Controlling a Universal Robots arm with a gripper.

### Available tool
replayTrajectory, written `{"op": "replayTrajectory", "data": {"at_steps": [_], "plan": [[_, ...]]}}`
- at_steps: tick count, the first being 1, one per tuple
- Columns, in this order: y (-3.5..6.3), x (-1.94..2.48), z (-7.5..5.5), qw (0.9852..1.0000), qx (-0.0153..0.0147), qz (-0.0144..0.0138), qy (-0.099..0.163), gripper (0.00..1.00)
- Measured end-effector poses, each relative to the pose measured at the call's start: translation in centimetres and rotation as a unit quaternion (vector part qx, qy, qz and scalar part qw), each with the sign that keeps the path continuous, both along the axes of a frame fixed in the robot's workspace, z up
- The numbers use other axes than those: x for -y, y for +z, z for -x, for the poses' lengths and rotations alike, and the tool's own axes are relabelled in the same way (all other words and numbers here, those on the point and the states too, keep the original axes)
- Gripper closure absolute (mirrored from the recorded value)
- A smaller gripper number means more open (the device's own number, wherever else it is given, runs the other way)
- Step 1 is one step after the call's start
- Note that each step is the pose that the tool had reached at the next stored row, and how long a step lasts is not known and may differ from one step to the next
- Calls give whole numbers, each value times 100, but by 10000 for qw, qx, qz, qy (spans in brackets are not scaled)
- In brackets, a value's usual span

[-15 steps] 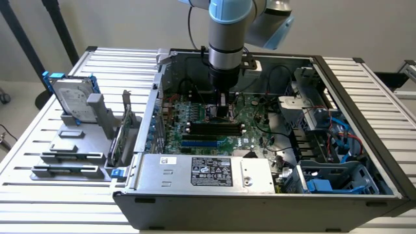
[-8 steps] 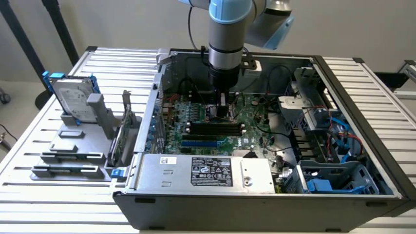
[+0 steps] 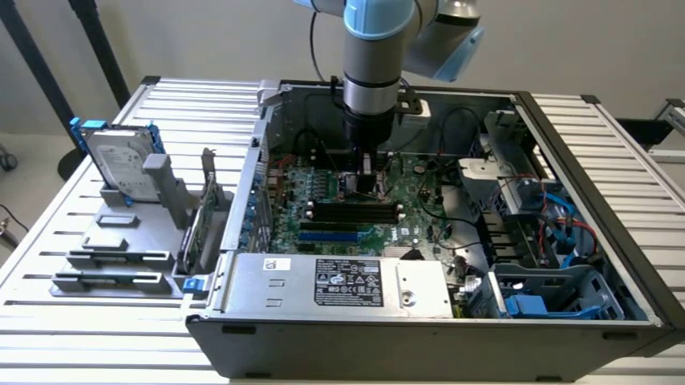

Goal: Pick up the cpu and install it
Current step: 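Place the cpu into insertion slot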

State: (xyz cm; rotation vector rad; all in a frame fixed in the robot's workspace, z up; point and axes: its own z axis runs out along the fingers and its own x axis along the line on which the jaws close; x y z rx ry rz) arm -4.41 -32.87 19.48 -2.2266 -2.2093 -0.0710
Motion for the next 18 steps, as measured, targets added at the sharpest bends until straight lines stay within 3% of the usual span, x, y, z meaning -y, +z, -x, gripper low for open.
{"op": "replayTrajectory", "data": {"at_steps": [2, 4, 7, 14, 18], "plan": [[-8, -4, -1, 10000, 6, -15, -1, 44], [-6, -3, -1, 10000, 4, -8, 0, 38], [19, 0, 0, 10000, 1, -2, 0, 38], [202, 0, 14, 10000, 0, -1, 0, 38], [278, 0, 68, 10000, -16, -2, 0, 38]]}}
